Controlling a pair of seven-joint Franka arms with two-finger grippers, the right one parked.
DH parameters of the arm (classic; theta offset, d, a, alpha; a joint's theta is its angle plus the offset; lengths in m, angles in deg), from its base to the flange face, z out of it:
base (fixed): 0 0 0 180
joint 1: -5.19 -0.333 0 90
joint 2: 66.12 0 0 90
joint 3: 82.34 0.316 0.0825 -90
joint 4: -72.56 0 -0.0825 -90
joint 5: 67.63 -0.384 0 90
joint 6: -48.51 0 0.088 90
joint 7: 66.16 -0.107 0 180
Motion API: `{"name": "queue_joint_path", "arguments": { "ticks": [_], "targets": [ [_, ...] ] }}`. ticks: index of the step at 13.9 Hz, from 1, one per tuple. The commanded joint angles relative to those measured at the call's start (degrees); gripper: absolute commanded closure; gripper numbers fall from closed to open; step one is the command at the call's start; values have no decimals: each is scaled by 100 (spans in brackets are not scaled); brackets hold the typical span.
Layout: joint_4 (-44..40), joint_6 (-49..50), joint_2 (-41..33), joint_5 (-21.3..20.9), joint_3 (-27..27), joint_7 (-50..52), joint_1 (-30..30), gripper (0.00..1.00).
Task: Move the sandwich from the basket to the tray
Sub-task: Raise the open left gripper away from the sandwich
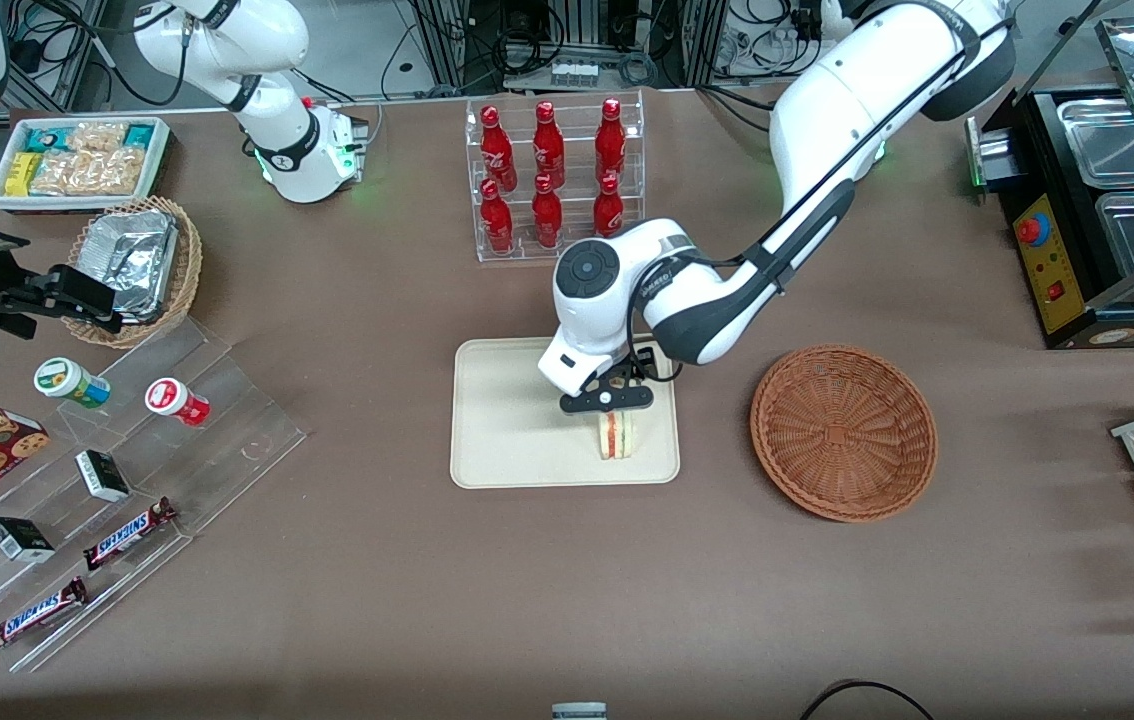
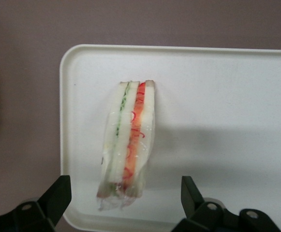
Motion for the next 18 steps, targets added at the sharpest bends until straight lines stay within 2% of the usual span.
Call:
{"name": "queue_joint_path", "arguments": {
  "ticks": [1, 3, 8, 14, 16, 18],
  "targets": [
    [58, 400, -602, 531, -15, -28, -22, 0],
    [58, 567, -953, 954, 11, -54, -66, 0],
    [14, 1138, -1587, 1543, 266, -669, -118, 0],
    [14, 1314, -2026, 1606, 319, -705, -286, 0],
    [14, 1472, -2193, 1632, 494, -958, -286, 0],
    [14, 1648, -2413, 1947, 757, -1519, -286, 0]
  ]
}}
